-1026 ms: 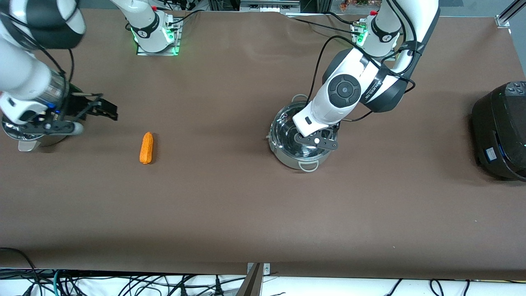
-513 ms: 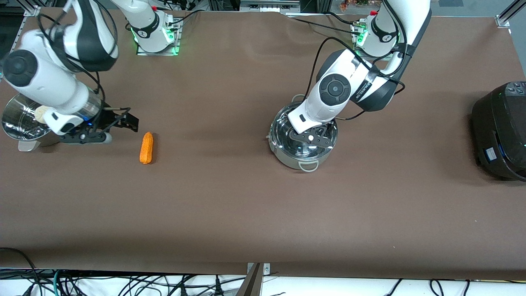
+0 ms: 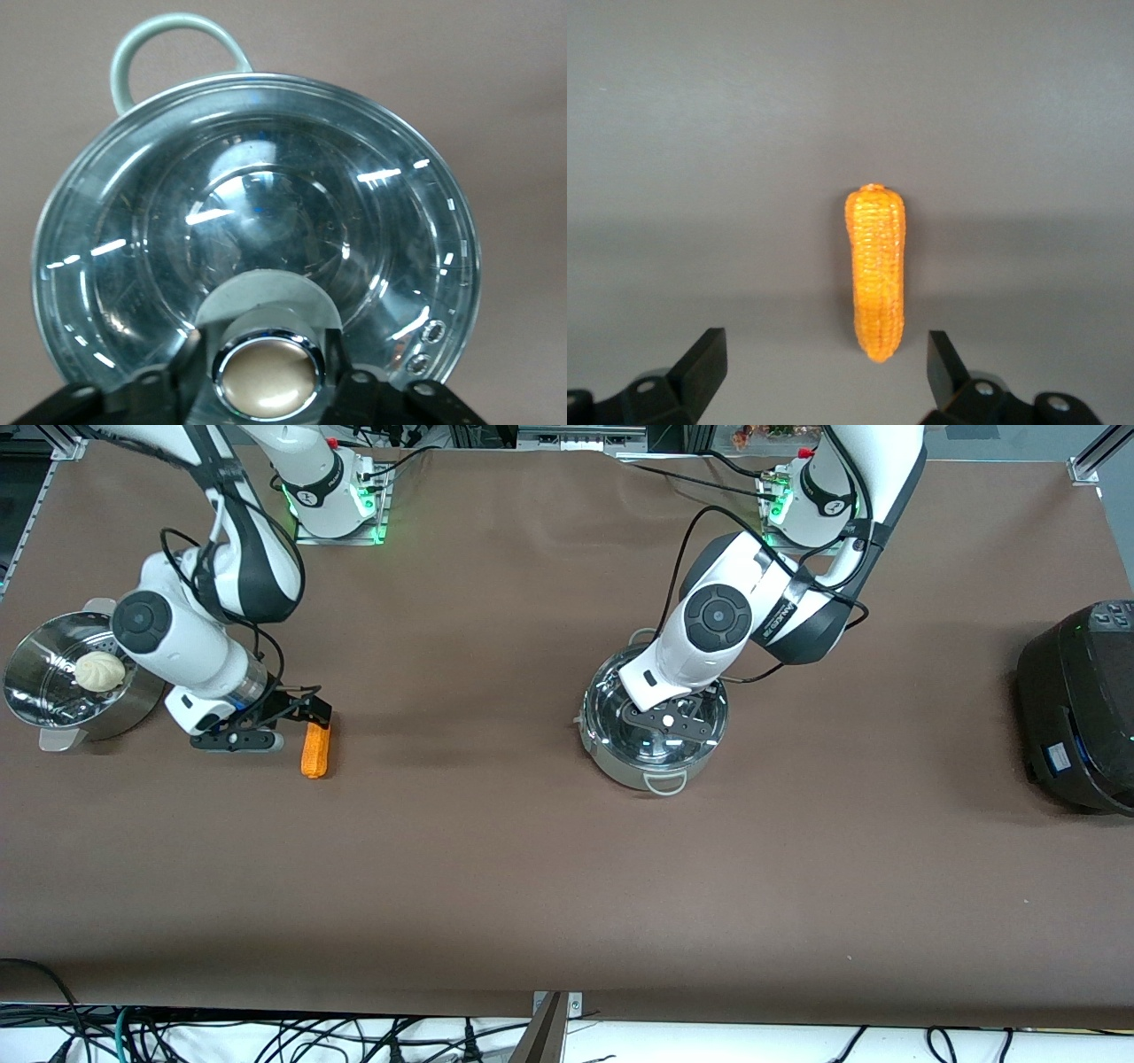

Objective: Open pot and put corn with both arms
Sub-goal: 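Grasp the lid with the left gripper while the right gripper reaches the corn, then lift the lid with the left gripper while the right gripper grasps the corn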

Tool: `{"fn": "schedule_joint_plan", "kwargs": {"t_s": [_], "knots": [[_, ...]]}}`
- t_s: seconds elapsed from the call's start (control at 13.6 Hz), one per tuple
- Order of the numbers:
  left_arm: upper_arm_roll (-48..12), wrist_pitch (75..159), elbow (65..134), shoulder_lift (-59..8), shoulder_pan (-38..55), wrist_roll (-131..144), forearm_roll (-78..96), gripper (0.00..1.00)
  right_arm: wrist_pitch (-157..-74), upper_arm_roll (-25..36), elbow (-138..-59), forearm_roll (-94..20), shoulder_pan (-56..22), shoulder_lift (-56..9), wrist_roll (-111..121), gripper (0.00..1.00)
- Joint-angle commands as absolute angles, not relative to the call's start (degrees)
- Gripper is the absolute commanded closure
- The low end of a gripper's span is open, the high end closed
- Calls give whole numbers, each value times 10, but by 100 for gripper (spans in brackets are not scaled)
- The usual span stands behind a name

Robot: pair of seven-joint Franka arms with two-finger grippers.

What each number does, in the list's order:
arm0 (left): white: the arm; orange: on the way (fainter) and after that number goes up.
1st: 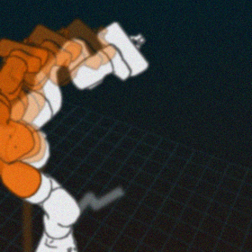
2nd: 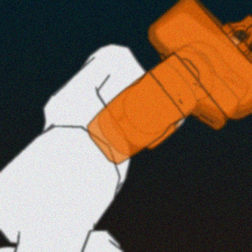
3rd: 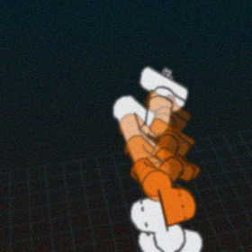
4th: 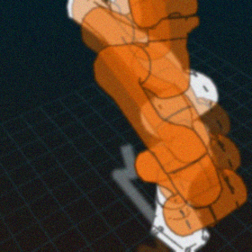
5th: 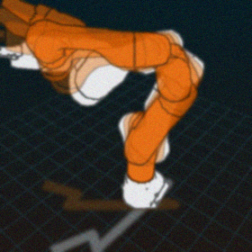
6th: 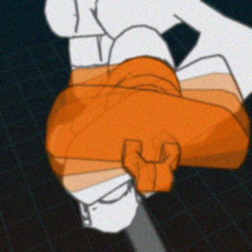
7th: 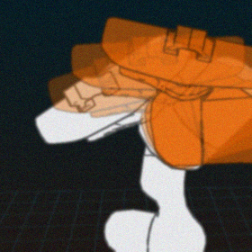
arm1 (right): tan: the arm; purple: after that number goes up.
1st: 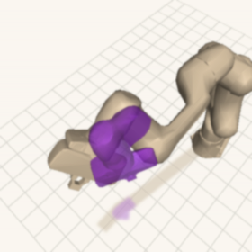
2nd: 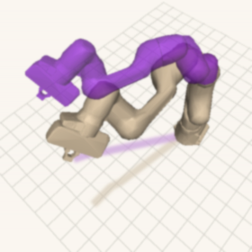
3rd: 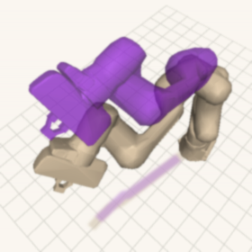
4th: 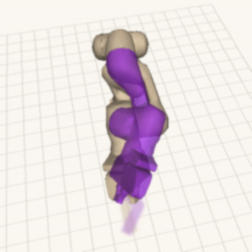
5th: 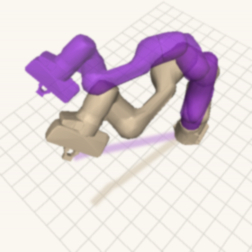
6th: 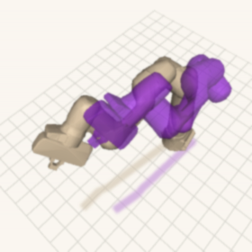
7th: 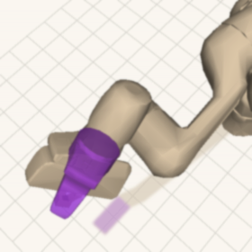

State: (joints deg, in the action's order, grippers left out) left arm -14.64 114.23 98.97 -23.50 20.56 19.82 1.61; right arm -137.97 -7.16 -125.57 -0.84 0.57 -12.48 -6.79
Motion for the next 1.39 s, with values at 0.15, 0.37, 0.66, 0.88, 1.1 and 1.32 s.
{"fn": "schedule_joint_plan", "kwargs": {"t_s": [0.15, 0.37, 0.66, 0.88, 1.1, 1.32], "knots": [[-143, 1153, 1005, -217, 210, 205, -11, 76, -1451, -61, -1255, -13, 11, -188, -65, 0], [-144, 1148, 1000, -214, 210, 205, -11, 76, -1486, -61, -1252, -13, 11, -223, -64, 0], [-144, 1102, 998, -168, 205, 197, -11, 79, -1508, -61, -1246, -12, 18, -251, -63, 0], [-140, 1047, 962, -134, 200, 197, -9, 80, -1509, -61, -1245, -12, 19, -261, -64, 1], [-138, 976, 906, -130, 167, 164, -11, 80, -1508, -62, -1242, -12, 19, -272, -70, 50], [-140, 963, 911, -116, 99, 71, -11, 80, -1502, -62, -1234, -12, 17, -272, -69, 95]]}}
